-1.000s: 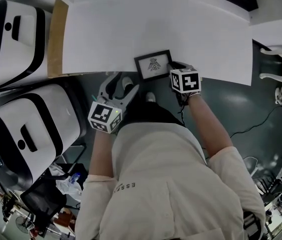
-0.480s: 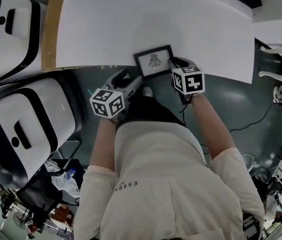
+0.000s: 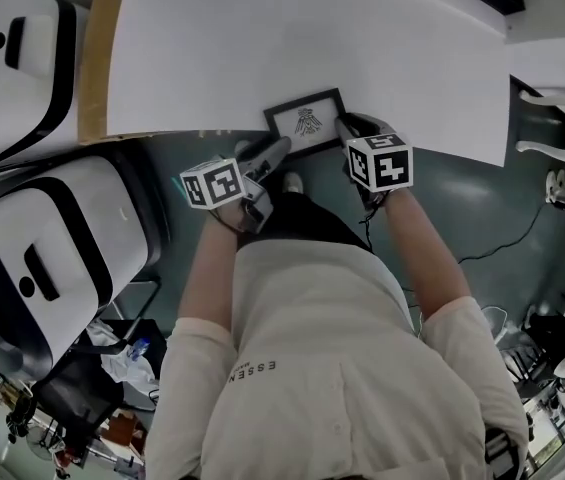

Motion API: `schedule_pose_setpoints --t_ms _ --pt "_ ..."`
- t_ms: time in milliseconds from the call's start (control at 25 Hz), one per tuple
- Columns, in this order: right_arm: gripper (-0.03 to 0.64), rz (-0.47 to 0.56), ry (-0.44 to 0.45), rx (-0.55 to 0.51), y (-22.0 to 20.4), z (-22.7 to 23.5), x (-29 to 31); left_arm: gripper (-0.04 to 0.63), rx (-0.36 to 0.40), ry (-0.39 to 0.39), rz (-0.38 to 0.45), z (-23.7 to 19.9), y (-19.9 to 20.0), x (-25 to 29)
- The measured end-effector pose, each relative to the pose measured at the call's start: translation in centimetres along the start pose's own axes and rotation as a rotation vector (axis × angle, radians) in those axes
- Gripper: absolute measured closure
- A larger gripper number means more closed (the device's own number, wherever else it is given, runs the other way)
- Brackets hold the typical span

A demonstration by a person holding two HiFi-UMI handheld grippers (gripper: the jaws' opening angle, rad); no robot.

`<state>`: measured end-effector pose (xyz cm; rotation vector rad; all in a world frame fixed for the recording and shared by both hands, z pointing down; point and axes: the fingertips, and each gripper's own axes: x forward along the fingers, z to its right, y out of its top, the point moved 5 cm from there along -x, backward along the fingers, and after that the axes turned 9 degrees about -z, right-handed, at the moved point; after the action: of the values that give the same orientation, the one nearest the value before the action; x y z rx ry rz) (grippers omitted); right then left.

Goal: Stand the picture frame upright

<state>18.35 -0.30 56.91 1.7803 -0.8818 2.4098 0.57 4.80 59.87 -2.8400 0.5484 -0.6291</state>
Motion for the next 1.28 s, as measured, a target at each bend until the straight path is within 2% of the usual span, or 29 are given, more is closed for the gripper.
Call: schedule_pose_setpoints --t_ms 120,280,440,600,760,840,1040,1280 --pt "0.529 0.014 0.004 0.005 -0.1 0.0 0.0 0.375 -0.081 -0.098 -0.017 0.0 -0.1 0.8" --pt "0.529 0.019 0.019 0.005 -0.1 0.1 0.0 0.494 -0.193 -0.164 0.004 -0.4 -0.1 1.1" --pt "0.529 0.018 0.028 -0.003 -0.1 0.1 0.0 0.511 -0.216 -0.176 0.011 -0.7 -0.3 1.1" --pt "0.528 0.029 0.048 -0.009 -0.1 0.2 0.0 0.518 -0.258 -0.243 0.026 0.1 -0.3 1.3" --pt "0.528 0.035 0.089 -0.038 -0.2 0.2 -0.4 0.52 -0.189 -0.186 0.032 0.3 -0.3 0.7" --pt "0.525 0.053 0.123 -0.046 -0.2 0.3 -0.7 0.522 -0.188 -0.196 0.039 0.9 -0.3 0.5" --pt "0.462 0.173 0.329 0.024 -0.3 0.4 -2.7 0.523 -0.098 -0.168 0.021 1.6 -0.2 -0.2" --pt "0.439 0.243 0.497 0.103 -0.5 1.4 -4.8 0.523 -0.112 -0.25 -0.016 3.9 -0.6 -1.3"
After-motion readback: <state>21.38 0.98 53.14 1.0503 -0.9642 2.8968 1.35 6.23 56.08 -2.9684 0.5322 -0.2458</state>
